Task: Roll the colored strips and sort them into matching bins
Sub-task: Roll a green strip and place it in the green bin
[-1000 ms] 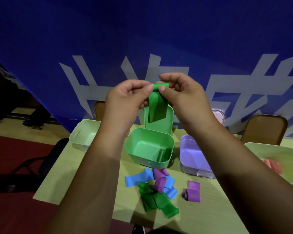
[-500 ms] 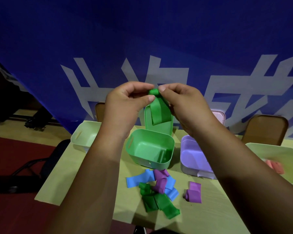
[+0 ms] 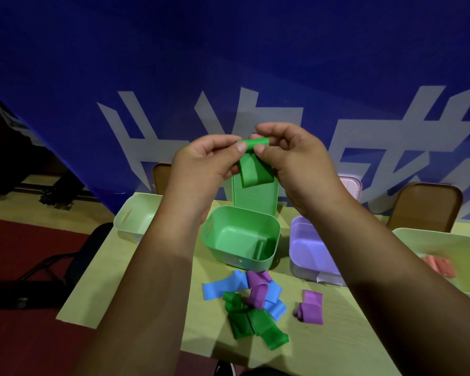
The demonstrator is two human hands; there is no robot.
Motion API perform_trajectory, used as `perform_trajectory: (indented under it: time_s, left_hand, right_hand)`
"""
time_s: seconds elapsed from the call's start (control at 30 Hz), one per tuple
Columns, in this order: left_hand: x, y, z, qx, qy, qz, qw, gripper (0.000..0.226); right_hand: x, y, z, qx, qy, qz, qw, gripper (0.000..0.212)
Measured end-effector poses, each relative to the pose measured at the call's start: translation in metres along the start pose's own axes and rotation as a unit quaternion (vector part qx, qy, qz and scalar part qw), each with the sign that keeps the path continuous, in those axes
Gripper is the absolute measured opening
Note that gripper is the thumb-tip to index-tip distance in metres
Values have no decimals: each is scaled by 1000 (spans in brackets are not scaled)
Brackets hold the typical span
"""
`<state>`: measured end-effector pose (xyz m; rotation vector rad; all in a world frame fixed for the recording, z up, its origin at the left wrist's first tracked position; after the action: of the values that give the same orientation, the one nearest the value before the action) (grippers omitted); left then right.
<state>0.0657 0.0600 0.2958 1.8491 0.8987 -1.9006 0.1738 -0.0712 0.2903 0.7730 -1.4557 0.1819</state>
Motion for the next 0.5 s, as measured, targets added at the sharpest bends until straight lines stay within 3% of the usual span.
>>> perform_trajectory:
  time_s: [0.5]
  left_hand:
    - [-5, 1, 1, 12, 1, 39, 999, 33]
  right_hand:
    - [3, -1, 0, -15, -10, 49, 999, 11]
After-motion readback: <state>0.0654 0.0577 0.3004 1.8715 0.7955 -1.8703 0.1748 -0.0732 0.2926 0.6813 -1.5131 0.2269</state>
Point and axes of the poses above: each hand's wrist, its own z-axis away from the middle knuckle, its own y-axis out of the palm, x = y × z, the point moved 3 cm from there along -z, towards the middle knuckle, and after that the axes turned 15 degrees about -z, right-handed, at the moved point
